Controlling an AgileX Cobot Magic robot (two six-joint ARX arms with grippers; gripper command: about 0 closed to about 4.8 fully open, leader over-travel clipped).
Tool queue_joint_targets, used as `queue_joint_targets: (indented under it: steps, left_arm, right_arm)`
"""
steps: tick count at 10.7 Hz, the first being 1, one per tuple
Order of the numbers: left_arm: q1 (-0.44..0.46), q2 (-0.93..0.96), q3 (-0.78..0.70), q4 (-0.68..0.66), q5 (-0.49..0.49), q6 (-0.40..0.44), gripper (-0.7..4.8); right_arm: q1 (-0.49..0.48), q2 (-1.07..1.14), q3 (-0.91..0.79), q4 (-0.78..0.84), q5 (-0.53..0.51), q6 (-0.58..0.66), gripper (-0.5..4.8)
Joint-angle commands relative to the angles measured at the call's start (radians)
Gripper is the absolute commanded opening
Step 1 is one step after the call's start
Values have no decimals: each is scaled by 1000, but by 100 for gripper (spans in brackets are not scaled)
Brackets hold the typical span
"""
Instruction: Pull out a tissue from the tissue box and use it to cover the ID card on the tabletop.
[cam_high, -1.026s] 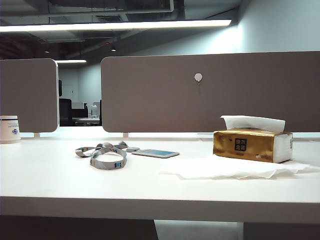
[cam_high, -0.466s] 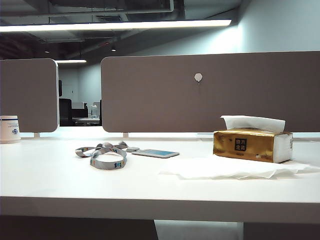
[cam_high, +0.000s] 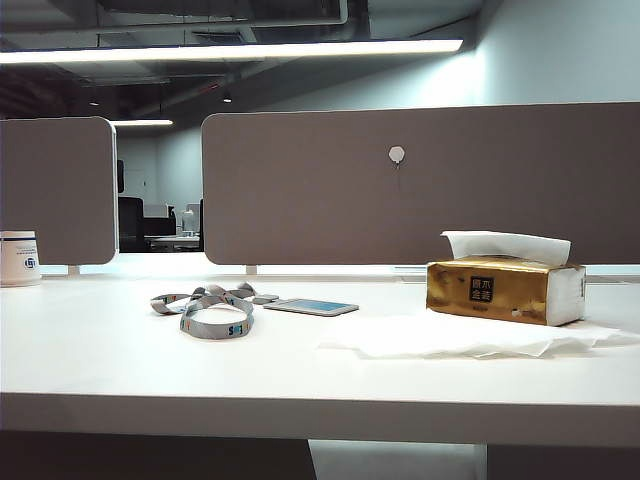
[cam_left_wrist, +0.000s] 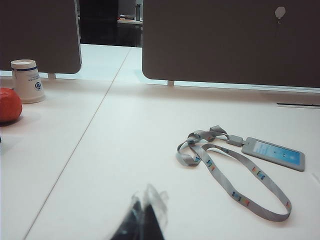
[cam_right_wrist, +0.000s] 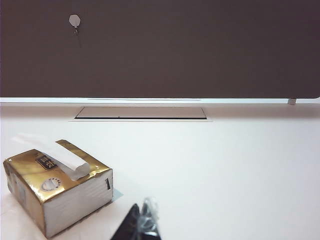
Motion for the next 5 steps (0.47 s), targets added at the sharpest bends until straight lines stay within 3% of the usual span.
queue_joint_targets:
  steps: [1,2,3,5]
  left_arm:
    - [-1,1,4,56,279,-4,-6]
    - [-1,1,4,108,404,-3,-5]
    - [-1,1,4,131,445,-3,-6]
    - [-1,1,4,202,591,-56,-6]
  right_arm:
    - [0,-1,-4,115,-66,1,-6]
    - [0,-1,-4,140,-74,1,-6]
    - [0,-1,-3,146,-89,1,-6]
    - [0,-1,-2,175,-222,1,-6]
